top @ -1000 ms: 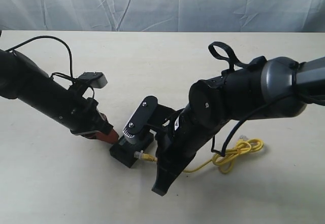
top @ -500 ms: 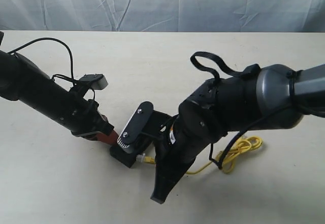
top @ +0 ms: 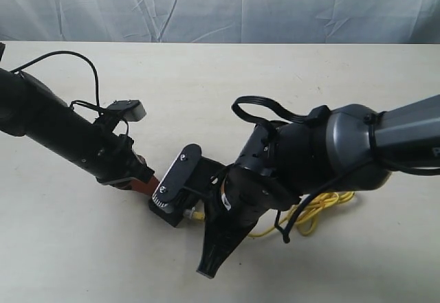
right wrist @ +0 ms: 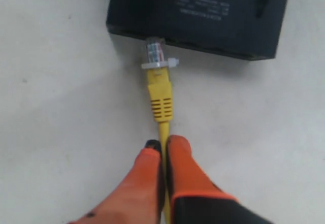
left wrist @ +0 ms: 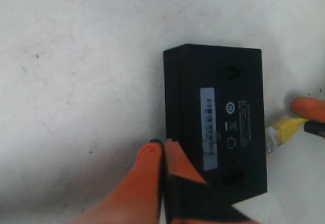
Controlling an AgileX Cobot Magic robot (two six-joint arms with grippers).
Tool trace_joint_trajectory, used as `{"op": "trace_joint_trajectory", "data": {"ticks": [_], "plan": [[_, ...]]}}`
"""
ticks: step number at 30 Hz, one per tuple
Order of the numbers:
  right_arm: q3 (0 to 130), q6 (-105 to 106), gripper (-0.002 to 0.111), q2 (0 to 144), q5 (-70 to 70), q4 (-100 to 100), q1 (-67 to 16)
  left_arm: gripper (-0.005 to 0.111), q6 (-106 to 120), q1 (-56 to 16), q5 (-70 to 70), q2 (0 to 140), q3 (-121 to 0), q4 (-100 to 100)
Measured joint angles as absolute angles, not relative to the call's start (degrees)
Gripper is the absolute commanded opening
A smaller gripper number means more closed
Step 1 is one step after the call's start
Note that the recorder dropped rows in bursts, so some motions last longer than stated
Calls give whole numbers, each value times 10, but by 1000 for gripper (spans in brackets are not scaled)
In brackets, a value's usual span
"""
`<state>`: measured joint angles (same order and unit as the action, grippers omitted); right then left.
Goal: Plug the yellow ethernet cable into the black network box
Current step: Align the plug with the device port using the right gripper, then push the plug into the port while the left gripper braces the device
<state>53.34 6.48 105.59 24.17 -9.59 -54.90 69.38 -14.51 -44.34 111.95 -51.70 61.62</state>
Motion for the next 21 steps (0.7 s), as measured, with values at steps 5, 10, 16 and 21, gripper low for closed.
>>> {"op": "trace_joint_trajectory", "data": {"ticks": [5,10,16,21], "plan": [[533,24,-1,1056,242,-140,-549,0,694,-145,-443,1120,-517,616],[533,16,-1,1056,240,-143,-549,0,694,-145,-443,1120,-517,616],[533,21,-1,1056,244,-141,-549,0,694,-145,-443,1120,-517,616],[533,48,-1,1056,246,-134,-549,0,694,-145,-443,1120,-517,616]]}}
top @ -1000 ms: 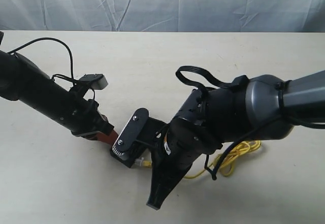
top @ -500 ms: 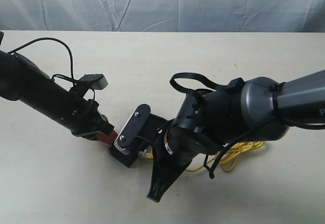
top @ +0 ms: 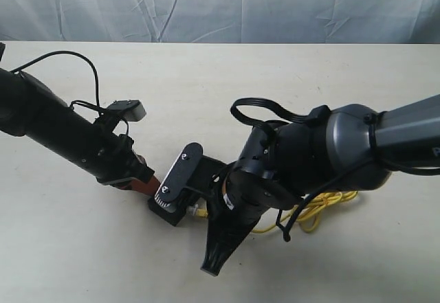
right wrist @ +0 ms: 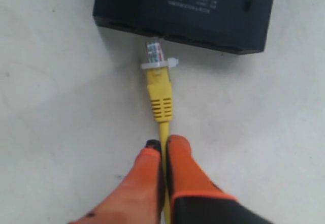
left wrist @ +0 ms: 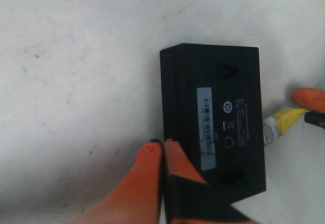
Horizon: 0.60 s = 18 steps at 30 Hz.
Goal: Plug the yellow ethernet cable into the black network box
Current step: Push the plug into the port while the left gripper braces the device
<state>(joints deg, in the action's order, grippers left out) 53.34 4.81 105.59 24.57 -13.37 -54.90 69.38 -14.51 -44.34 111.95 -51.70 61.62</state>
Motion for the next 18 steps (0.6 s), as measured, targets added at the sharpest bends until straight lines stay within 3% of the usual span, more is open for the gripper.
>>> {"op": "trace_joint_trajectory", "data": {"ticks": [18], "plan": [[533,53,-1,1056,233,-129,-549,0,694,-145,-443,1120,-517,616]]}}
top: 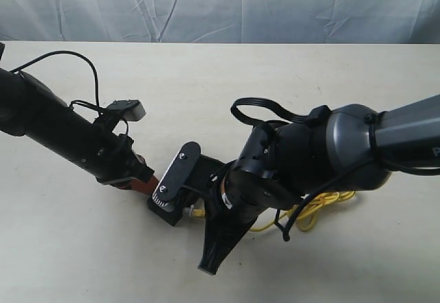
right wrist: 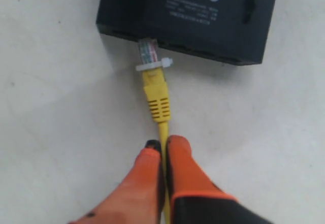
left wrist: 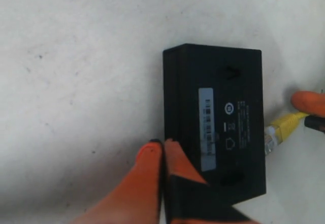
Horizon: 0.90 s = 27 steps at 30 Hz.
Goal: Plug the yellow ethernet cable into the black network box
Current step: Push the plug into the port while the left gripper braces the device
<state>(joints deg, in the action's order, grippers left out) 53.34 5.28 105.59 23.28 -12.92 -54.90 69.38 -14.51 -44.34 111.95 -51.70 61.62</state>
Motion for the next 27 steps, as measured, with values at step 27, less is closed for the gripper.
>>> {"op": "trace_joint_trajectory", "data": {"ticks": [27], "plan": [[533,56,-1,1056,245,-129,-549,0,694,-145,-443,1120,-517,616]]}}
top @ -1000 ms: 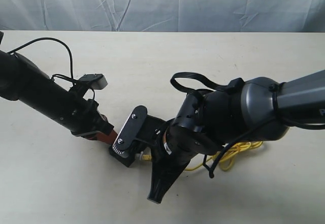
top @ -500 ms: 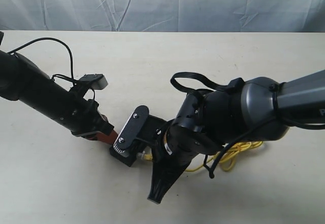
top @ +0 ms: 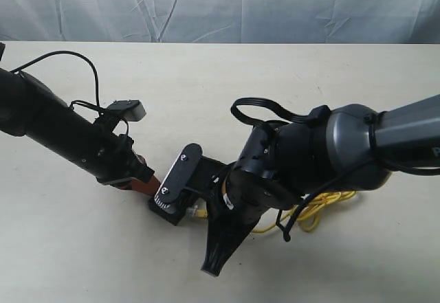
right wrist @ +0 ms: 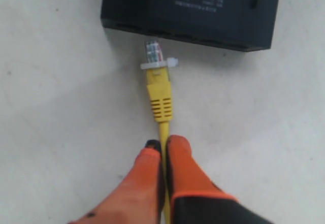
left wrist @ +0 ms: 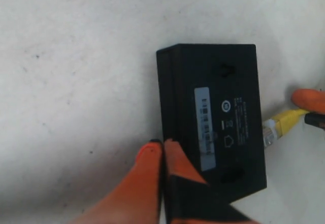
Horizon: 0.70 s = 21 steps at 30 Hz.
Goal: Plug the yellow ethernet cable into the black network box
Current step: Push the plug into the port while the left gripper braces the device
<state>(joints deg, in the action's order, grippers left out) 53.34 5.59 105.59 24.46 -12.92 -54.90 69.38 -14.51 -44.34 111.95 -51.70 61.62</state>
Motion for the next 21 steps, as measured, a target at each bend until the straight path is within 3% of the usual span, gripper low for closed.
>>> {"op": "trace_joint_trajectory", "data": {"ticks": [21], "plan": [[533,39,-1,1064,231,-129,-549,0,694,-145,-443,1120,-517,616]]}}
